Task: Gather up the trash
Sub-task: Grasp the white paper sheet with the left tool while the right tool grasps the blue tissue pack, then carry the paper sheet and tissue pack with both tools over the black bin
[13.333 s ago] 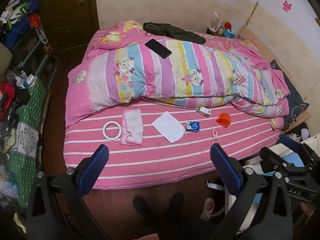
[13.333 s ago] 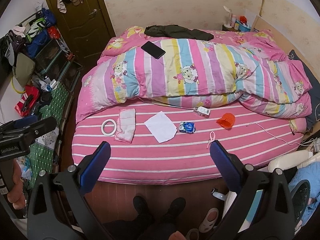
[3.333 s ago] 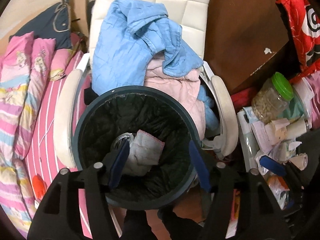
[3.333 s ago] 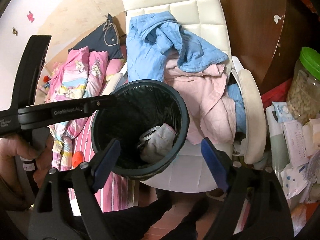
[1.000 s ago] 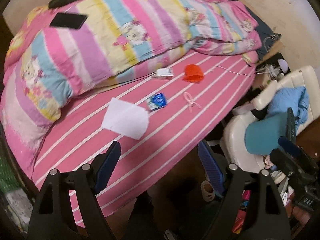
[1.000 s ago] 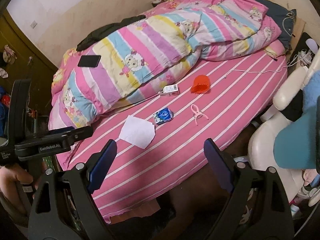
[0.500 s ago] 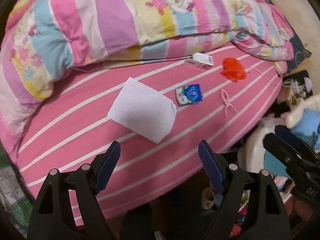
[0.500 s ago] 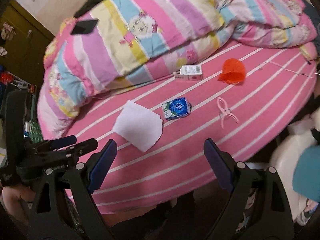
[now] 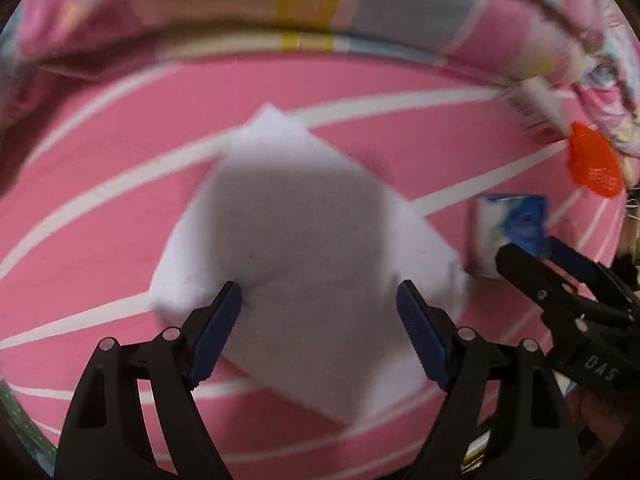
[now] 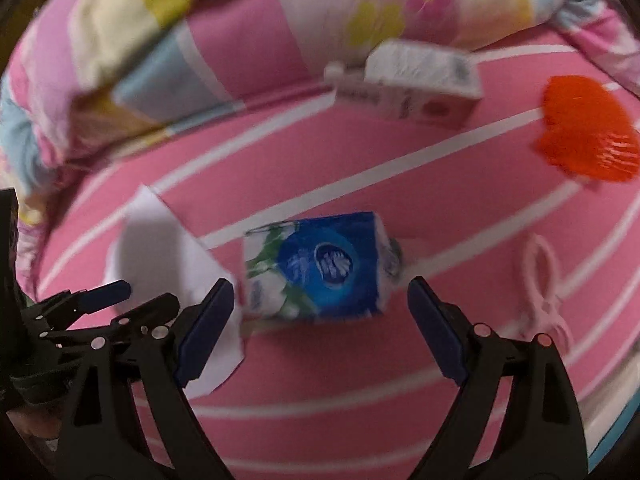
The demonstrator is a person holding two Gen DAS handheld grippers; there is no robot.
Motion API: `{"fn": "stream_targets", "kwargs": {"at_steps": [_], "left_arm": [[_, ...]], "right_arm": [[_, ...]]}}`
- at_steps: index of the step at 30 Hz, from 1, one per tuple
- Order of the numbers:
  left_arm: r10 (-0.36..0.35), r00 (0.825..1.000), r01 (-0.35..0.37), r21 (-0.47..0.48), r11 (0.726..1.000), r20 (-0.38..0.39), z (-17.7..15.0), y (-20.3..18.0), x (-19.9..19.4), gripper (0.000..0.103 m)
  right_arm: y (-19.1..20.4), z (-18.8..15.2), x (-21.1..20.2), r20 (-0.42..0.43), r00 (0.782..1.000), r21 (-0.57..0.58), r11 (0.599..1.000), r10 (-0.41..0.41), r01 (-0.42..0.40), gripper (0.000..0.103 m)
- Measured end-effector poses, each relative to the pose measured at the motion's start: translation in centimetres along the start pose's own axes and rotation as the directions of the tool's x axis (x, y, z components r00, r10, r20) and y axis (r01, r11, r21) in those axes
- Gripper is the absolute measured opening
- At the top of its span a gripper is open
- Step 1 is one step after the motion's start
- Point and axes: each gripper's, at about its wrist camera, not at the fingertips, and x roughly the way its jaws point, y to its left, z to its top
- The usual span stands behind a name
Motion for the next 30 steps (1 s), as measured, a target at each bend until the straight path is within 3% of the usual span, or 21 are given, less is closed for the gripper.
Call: {"fn": "stream_targets", "kwargs": {"at_steps": [4, 7, 8, 9, 10, 11, 12, 16, 21, 25, 30], "left_arm": [[0.031, 0.999, -0.030, -0.034, 0.999, 0.022, 0.0, -0.2, 0.3, 0.075], [0.067, 0.997, -0.066, -0.035, 0.997, 0.033, -0.5, -0.4, 0.0, 0.058], [0.066, 0.997, -0.065, -0.040, 0.997, 0.035, -0.6, -0.2, -0.3, 0.040], [0.045, 0.999, -0.044, -0.045, 0.998, 0.030, -0.7, 0.1, -0.5, 0.015], [0.021, 1.000, -0.020, -0.045, 0.999, 0.022, -0.7, 0.3, -0.6, 0.002], [0.007, 1.000, -0.007, -0.036, 0.999, 0.011, -0.7, 0.5, -0.6, 0.002], [0.002, 1.000, -0.002, -0.019, 1.000, 0.006, -0.7, 0.4, -0.8, 0.002], [-0.019, 1.000, 0.019, -0.027, 0.999, 0.010, -0.8, 0.7, -2.9, 0.002], [-0.041, 0.999, 0.042, -0.031, 0.999, 0.015, -1.8, 0.0, -8.6, 0.002], [-0.071, 0.997, 0.071, -0.008, 0.997, 0.041, -3.2, -0.7, -15.5, 0.002], [-0.118, 0.989, 0.114, 0.040, 0.993, 0.092, -5.9, -3.1, -24.9, 0.002]], "right_arm": [[-1.0, 0.3, 1.1, 0.009, 1.000, 0.018, 1.000, 0.008, -0.008, 0.085], [-0.2, -0.2, 0.8, 0.017, 0.999, -0.059, 0.997, -0.041, 0.042, 0.072], [-0.3, -0.3, 0.7, 0.014, 0.999, -0.056, 0.998, -0.035, 0.036, 0.070], [-0.5, -0.3, 0.6, 0.011, 0.999, -0.052, 0.998, -0.030, 0.031, 0.067], [-0.7, -0.3, 0.4, 0.007, 1.000, -0.049, 0.998, -0.027, 0.028, 0.062], [-1.0, -0.3, 0.1, 0.002, 1.000, -0.043, 0.999, -0.016, 0.016, 0.046], [-1.2, -0.1, -0.3, 0.002, 1.000, -0.040, 0.999, -0.009, 0.010, 0.042], [-1.5, -0.3, -3.2, 0.016, 1.000, -0.044, 0.999, 0.011, -0.010, 0.041], [-1.4, -1.4, -10.1, 0.060, 0.997, -0.010, 0.999, 0.053, -0.053, 0.041], [-0.5, -3.1, -17.4, 0.105, 0.991, -0.001, 0.997, 0.081, -0.082, 0.041], [3.9, -5.5, -27.0, 0.190, 0.976, -0.012, 0.994, 0.105, -0.104, 0.041]]}}
